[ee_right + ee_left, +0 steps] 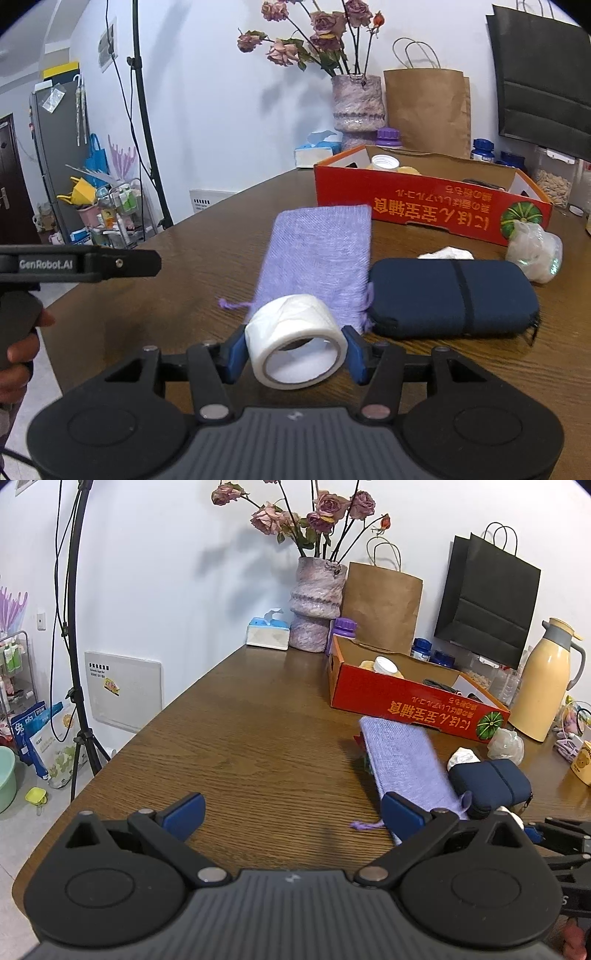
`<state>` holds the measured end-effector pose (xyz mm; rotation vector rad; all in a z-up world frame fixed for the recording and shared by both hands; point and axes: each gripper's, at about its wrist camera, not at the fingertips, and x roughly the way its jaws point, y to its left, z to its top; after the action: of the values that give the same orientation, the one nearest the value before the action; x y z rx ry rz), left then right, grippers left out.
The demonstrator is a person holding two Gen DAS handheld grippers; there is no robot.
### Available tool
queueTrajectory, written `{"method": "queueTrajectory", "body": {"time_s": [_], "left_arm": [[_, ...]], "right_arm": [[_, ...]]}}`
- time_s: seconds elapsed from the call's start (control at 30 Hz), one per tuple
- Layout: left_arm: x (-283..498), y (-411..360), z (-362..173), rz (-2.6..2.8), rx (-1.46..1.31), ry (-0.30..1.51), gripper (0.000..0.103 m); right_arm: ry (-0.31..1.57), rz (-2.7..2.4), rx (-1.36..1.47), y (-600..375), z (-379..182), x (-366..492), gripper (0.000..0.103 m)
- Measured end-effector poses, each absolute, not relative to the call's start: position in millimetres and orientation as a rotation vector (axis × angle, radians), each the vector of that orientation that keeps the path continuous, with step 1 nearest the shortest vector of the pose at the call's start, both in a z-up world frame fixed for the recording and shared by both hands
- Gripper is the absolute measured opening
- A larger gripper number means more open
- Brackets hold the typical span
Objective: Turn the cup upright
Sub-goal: 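Grasp the purple fabric pouch with the left tool while the right tool holds the tape roll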
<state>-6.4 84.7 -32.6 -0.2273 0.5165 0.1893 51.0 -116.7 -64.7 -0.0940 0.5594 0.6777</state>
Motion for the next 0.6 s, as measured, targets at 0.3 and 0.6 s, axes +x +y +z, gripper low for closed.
{"method": "queueTrajectory", "body": {"time_s": [0.3,0.6], "left_arm": [[-1,64,-29,0.172,-0.2,0.527,0.103],[18,41,-30,0.155,-0.193,0.556,0.103]], "right_arm": [[0.525,0.624,-0.045,-154,-62,45,0.052],[0.465,0.567,-0.012,-188,-53,57,0.052]]}}
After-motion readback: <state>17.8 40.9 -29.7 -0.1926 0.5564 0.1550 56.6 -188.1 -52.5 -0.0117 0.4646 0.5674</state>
